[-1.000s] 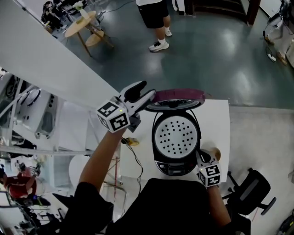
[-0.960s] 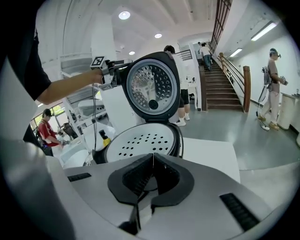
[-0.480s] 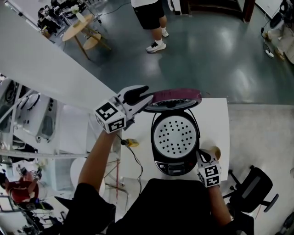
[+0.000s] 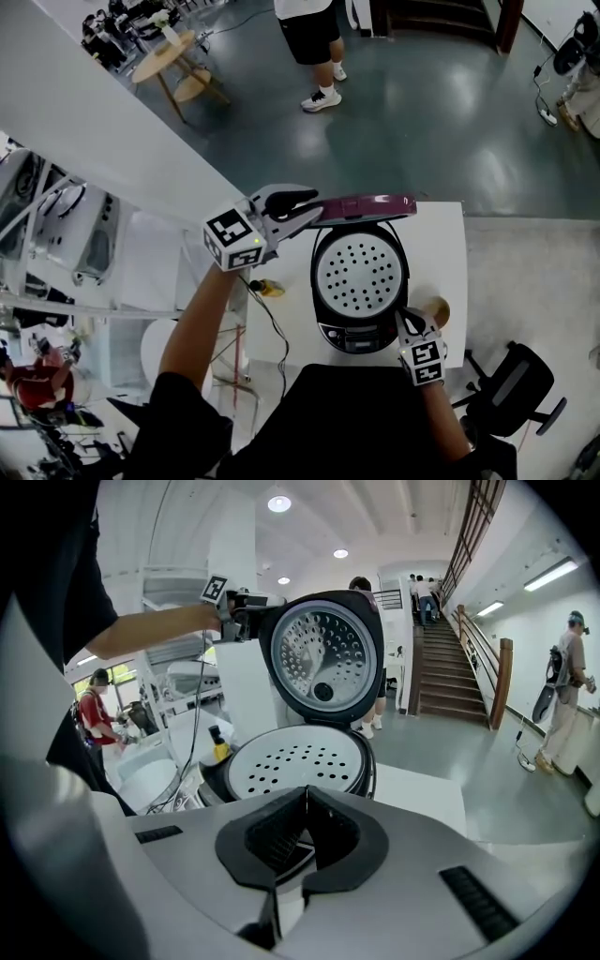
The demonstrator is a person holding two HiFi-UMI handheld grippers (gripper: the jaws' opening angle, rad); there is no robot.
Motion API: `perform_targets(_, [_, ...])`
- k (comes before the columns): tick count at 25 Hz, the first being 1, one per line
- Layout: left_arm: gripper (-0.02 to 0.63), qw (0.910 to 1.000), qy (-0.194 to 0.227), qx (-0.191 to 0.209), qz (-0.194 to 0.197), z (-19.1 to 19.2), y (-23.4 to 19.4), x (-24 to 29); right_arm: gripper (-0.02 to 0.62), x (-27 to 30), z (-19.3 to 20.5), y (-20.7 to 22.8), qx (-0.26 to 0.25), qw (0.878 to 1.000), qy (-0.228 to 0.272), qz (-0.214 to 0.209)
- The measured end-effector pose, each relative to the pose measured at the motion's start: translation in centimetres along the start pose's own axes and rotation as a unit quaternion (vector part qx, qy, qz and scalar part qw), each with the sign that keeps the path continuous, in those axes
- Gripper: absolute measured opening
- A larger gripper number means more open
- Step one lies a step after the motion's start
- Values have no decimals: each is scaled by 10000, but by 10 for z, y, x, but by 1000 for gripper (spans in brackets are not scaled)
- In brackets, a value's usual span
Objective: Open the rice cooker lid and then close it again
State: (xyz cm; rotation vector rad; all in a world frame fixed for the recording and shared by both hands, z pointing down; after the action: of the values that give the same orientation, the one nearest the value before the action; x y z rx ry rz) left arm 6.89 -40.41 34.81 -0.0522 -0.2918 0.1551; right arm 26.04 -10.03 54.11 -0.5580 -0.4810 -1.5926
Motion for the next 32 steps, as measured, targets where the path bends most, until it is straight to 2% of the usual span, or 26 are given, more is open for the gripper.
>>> perform_targets(3, [88, 9994, -224, 263, 39, -1, 11, 2, 2, -3, -2, -8, 10, 10000, 62, -45])
perform_targets(8, [67, 9975, -538, 434, 117, -2, 21, 4, 2, -8, -4, -20, -12, 9998, 151, -105])
perform_targets(20, [57, 9946, -867, 498, 258, 2, 50, 7, 2, -22, -10, -33, -2, 9992, 372, -118])
perform_targets(32, [55, 9935, -974, 484, 328, 15, 79, 9, 2, -36, 1, -44, 163, 9986, 404, -289])
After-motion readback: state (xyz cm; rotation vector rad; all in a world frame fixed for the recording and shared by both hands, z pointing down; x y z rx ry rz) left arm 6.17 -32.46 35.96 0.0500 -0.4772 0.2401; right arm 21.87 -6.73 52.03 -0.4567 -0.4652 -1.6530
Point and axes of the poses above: the fingertips, and each gripper's own axes: x forward along the fingers, y to its right, z out of its underside, the point moved 9 cm from there along -x, backward along the fingers, and after that the axes turned 10 degrees about z, right-handed, at the moved point
